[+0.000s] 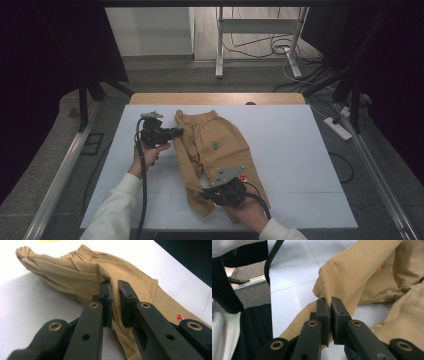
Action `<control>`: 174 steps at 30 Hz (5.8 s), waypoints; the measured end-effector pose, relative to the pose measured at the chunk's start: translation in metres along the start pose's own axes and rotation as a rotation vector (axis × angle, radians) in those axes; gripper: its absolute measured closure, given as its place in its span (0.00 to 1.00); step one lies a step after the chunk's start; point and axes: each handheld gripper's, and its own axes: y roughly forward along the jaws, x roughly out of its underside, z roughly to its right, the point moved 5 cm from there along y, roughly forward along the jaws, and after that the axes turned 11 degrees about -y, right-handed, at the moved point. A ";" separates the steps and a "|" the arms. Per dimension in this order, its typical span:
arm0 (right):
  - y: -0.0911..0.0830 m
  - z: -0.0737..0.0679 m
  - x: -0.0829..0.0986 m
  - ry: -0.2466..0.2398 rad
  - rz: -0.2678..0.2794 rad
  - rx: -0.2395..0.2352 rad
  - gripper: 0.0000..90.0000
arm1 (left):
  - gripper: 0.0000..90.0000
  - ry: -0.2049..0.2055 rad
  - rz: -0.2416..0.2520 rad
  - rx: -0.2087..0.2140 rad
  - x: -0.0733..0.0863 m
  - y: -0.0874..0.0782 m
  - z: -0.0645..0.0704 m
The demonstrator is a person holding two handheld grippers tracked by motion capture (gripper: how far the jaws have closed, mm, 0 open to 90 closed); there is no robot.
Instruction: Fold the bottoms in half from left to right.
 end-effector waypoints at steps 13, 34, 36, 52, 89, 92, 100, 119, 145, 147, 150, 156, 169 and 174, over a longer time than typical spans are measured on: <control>-0.010 -0.001 0.009 0.017 -0.005 0.013 0.95 | 0.90 0.021 -0.003 0.016 -0.001 0.008 0.011; -0.026 -0.001 0.024 0.054 -0.014 0.028 0.95 | 0.89 0.058 -0.030 0.019 0.001 0.026 0.025; -0.026 -0.003 0.025 0.056 -0.015 0.025 0.95 | 0.89 0.064 -0.032 0.021 0.001 0.027 0.026; -0.038 -0.002 0.032 0.073 -0.008 0.044 0.95 | 0.89 0.082 -0.039 0.029 0.000 0.037 0.034; -0.058 0.000 0.045 0.097 -0.009 0.079 0.95 | 0.88 0.107 -0.048 0.042 0.000 0.053 0.047; -0.059 0.000 0.046 0.100 -0.010 0.080 0.95 | 0.88 0.109 -0.049 0.044 0.000 0.054 0.048; -0.061 0.000 0.049 0.103 -0.016 0.081 0.95 | 0.88 0.109 -0.057 0.046 0.001 0.059 0.050; -0.068 0.001 0.052 0.109 -0.012 0.098 0.95 | 0.88 0.115 -0.061 0.054 0.001 0.065 0.054; -0.070 0.003 0.053 0.106 -0.020 0.107 0.95 | 0.88 0.125 -0.065 0.056 0.000 0.071 0.056; -0.070 0.003 0.054 0.107 -0.019 0.107 0.95 | 0.88 0.126 -0.066 0.056 0.000 0.071 0.056; -0.070 0.003 0.054 0.108 -0.021 0.106 0.95 | 0.88 0.123 -0.066 0.058 0.000 0.073 0.057; -0.070 0.004 0.054 0.108 -0.021 0.108 0.95 | 0.88 0.125 -0.072 0.060 0.000 0.076 0.057; -0.071 0.005 0.055 0.110 -0.022 0.112 0.95 | 0.88 0.127 -0.069 0.063 -0.003 0.079 0.059; -0.071 0.005 0.055 0.111 -0.024 0.113 0.95 | 0.88 0.125 -0.072 0.064 -0.003 0.080 0.060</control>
